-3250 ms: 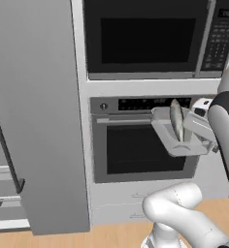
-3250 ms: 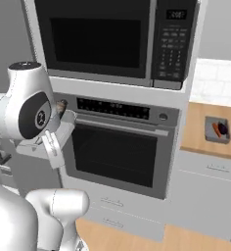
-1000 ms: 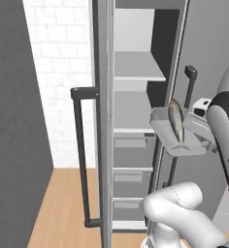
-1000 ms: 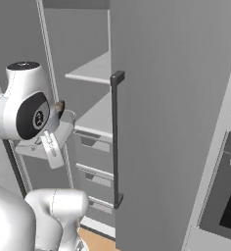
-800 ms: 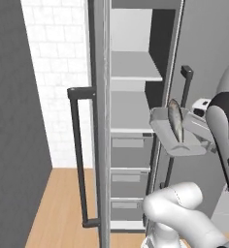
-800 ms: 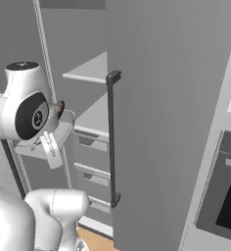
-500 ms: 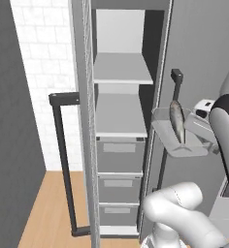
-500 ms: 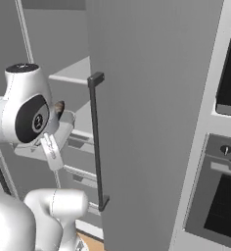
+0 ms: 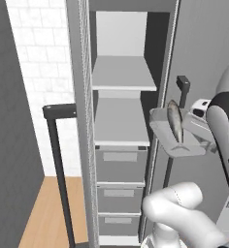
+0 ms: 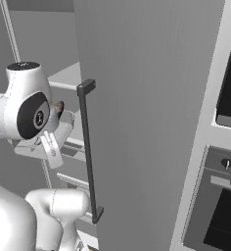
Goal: Take the meat container that has the fish and place it on the second highest rack of the freezer. Then take the vegetable container that has the carrot and eggplant and place it on the highest rack of the freezer.
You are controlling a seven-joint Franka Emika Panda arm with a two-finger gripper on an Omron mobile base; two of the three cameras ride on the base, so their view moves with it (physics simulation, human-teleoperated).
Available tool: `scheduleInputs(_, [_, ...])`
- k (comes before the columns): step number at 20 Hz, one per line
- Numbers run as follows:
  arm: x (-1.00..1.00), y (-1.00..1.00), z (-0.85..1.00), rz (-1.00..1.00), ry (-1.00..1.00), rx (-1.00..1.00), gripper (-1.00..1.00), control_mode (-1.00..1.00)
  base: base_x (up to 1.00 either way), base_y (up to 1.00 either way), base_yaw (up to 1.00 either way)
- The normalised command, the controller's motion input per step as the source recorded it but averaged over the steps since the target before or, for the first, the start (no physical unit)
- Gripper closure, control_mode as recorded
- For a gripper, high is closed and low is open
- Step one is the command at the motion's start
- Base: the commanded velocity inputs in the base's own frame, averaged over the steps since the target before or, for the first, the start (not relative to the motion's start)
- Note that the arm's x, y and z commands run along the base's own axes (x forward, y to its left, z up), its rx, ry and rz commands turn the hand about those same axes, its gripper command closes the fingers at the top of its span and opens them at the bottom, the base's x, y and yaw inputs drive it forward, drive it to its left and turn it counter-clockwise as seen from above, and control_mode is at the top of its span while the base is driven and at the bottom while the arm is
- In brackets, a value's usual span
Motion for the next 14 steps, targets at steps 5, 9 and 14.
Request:
scheduleInputs(5, [0.28,0.65,-0.52,-0.03,-0.06,-0.03,1.00,-1.00,0.00,0.00,0.00])
scheduleInputs(9, [0.84,0.21,-0.47,-0.12,0.00,0.00,1.00,-1.00,0.00,0.00,0.00])
scheduleInputs(14, [0.66,0.19,-0.34,-0.10,0.02,0.00,1.00,-1.00,0.00,0.00,0.00])
